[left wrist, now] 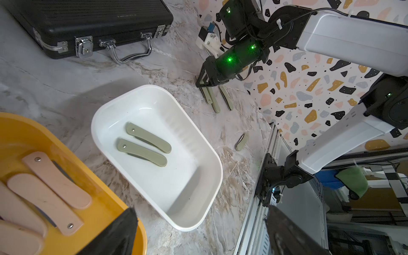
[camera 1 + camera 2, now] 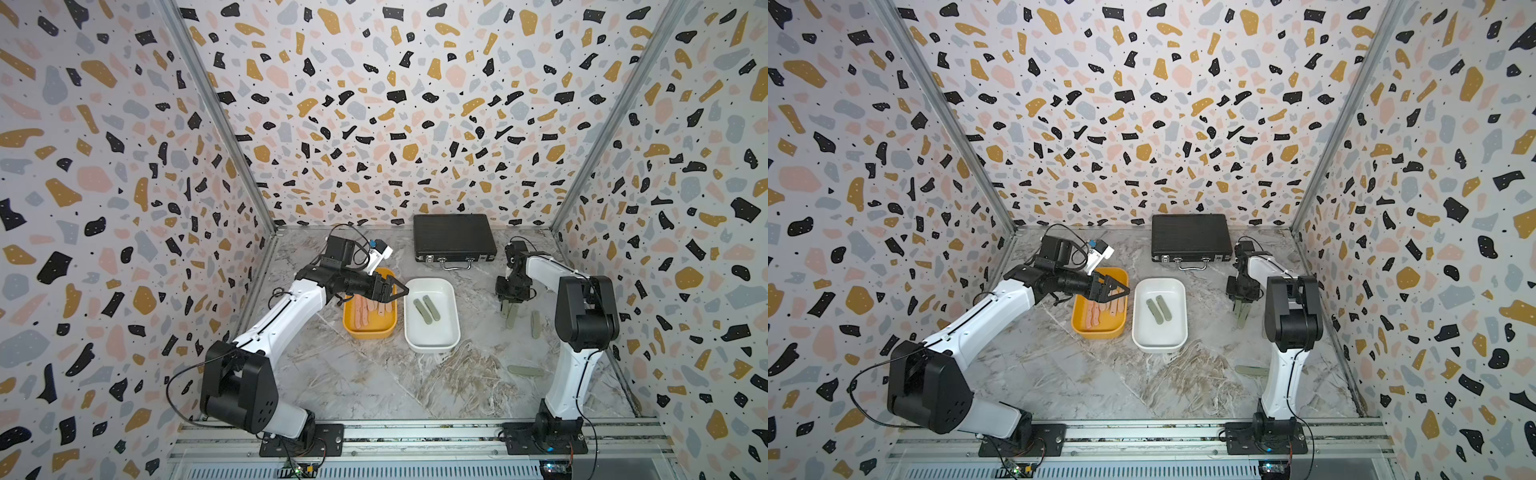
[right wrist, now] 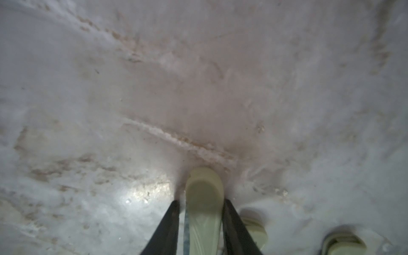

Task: Place the fruit knives into the storage box by color
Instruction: Pick up the fruit knife from the center of the board.

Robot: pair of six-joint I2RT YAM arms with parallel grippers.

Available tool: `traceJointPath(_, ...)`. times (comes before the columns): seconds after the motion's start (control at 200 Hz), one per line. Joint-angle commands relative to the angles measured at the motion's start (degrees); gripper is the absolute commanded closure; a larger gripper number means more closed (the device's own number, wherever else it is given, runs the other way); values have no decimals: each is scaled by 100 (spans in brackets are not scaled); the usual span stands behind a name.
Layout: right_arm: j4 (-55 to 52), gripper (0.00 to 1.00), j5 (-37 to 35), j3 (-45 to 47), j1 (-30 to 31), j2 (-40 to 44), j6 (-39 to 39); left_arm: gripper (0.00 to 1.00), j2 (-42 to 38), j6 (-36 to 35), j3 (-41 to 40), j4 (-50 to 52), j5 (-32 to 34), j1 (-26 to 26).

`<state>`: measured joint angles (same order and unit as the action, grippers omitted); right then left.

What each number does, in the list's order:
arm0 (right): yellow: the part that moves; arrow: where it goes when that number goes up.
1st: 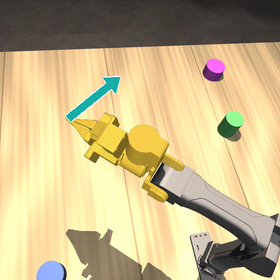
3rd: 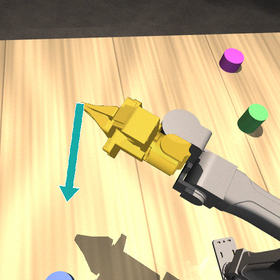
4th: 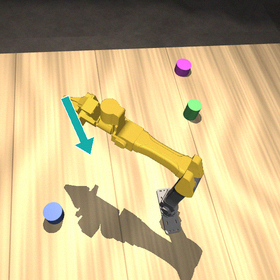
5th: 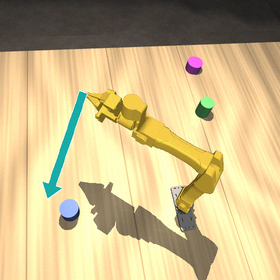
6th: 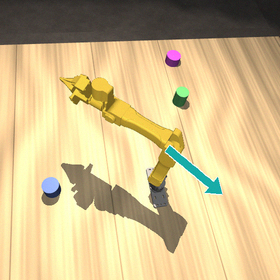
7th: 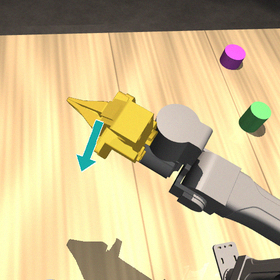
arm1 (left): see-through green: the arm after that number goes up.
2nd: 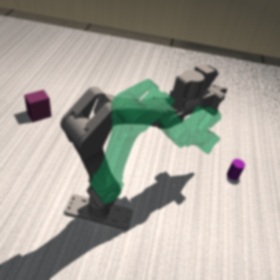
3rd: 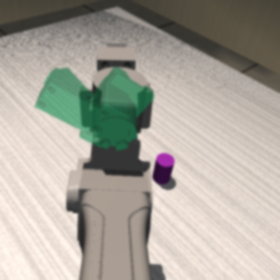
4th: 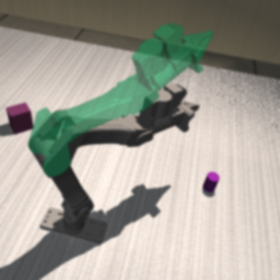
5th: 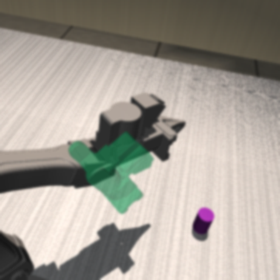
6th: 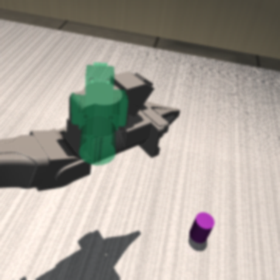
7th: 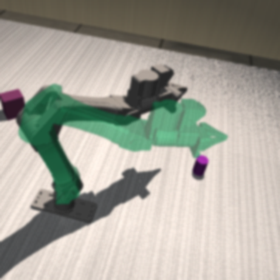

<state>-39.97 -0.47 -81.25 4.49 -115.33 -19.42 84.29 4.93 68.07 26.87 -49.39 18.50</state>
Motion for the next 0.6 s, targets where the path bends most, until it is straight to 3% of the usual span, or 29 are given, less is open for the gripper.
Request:
traceJointPath(0.0,-250,70,19,166,190,113,20,9,-18,-122,-74,-125,-18,20)
traceJointPath(0.235,-321,76,133,197,512,124,5,9,-21,-118,-82,-129,-17,22)
traceJointPath(0.596,-389,76,245,165,1040,178,-144,9,-7,-109,-119,-159,-20,20)
